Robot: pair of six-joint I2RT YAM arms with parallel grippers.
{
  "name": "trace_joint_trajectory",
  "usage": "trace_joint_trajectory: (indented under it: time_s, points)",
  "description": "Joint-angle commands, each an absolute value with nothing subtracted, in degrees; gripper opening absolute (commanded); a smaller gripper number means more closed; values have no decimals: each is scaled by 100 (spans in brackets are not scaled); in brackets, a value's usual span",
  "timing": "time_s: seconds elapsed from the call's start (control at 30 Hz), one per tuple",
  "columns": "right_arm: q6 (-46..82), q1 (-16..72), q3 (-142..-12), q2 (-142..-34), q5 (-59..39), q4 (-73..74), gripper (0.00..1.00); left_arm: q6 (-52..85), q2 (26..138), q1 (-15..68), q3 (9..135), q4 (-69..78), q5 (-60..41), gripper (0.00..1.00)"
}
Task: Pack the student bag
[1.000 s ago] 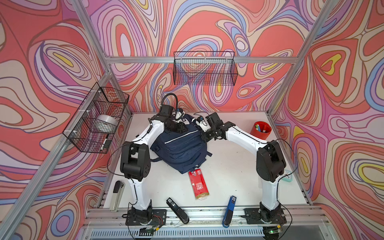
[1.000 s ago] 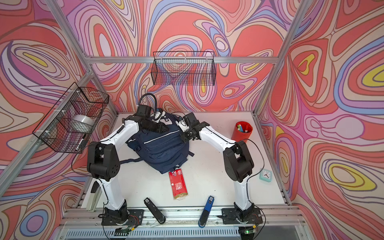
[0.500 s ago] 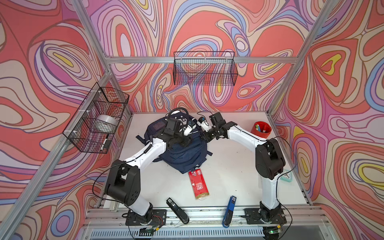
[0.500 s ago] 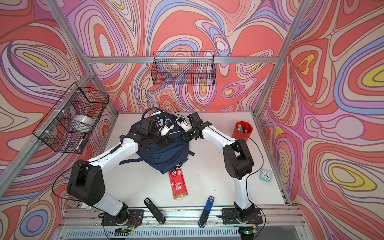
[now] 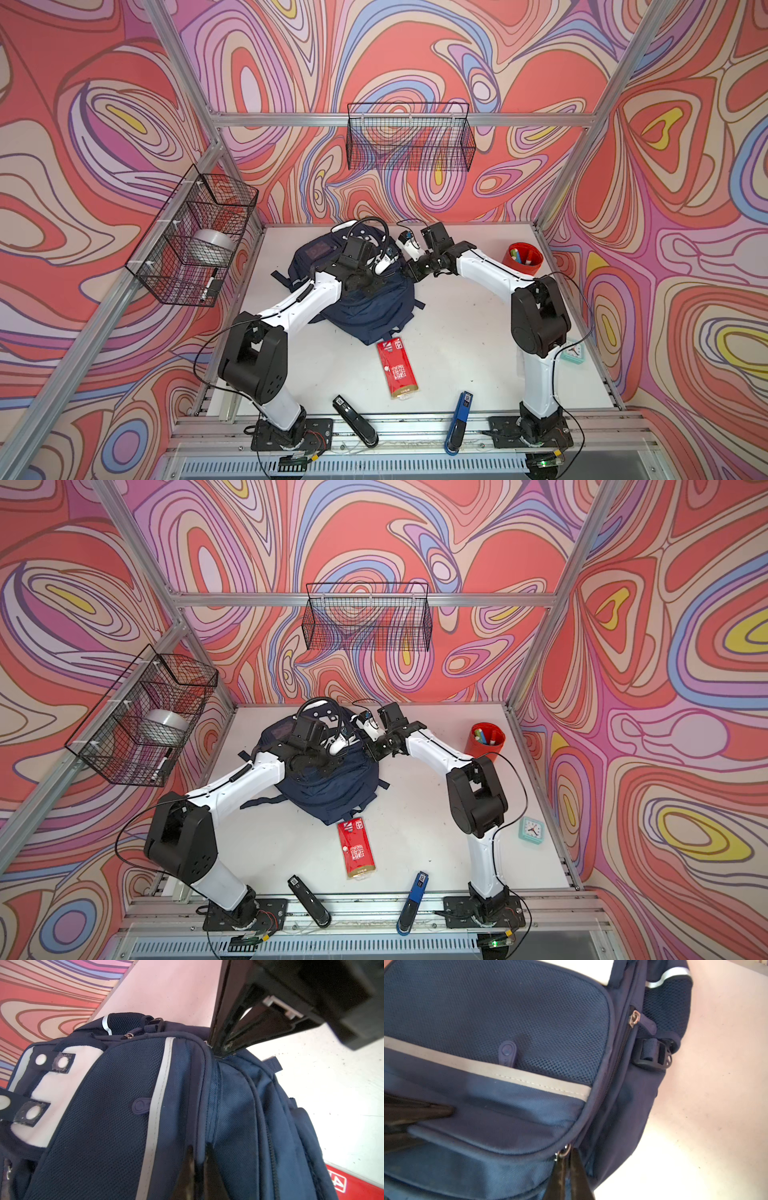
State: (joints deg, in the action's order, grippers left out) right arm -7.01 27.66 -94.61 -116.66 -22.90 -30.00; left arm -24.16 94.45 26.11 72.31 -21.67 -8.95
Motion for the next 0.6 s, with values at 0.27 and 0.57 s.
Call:
trace_joint_trajectory:
  time_s: [0.27,0.57]
  points:
    - [1243,3227,-8682,-10689,-1204,-2013,0,-1112,9972,2514,7826,-2684,-1177,0]
    - [1827,3808,-8564,-10508,-806,-1750,0,-717,10037,2514,7987,-2614,-1583,0]
